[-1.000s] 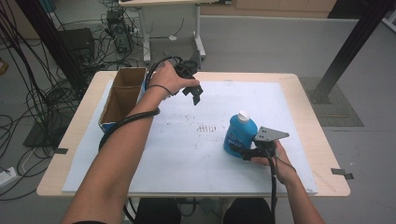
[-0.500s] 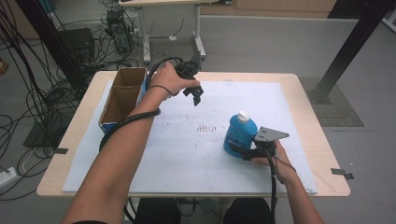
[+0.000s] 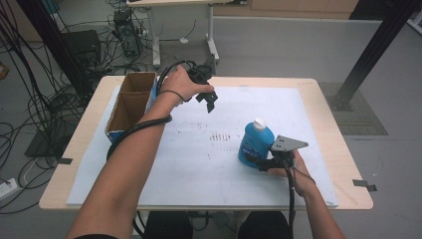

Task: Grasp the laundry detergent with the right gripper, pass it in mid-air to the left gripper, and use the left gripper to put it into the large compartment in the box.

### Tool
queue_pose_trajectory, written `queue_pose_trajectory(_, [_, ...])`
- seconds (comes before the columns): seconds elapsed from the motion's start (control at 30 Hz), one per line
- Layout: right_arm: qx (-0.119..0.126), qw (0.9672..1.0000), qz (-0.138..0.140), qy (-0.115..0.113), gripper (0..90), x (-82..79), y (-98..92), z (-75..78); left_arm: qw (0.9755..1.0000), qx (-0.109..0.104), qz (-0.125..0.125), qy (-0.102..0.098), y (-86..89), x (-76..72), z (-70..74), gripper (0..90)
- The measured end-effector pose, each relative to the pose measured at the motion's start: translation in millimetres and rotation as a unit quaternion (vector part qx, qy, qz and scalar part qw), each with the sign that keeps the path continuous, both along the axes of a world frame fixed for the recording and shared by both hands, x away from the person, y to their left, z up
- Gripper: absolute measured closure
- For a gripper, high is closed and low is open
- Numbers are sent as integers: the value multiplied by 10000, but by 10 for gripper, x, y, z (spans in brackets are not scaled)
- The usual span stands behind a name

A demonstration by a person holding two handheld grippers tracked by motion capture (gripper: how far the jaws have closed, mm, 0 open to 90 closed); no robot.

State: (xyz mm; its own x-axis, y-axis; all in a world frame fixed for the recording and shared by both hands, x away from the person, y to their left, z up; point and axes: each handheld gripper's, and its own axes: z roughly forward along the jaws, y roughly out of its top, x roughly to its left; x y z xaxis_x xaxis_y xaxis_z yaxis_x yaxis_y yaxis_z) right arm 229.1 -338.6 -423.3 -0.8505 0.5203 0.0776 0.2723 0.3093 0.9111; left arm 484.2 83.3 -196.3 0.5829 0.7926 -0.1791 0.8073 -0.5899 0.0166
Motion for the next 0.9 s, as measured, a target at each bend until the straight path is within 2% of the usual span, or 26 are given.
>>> queue_pose_trajectory(0.9, [-19, 10000, -13, -18, 403, -11, 8, 5, 10000, -5, 10, -16, 38, -16, 19, 66])
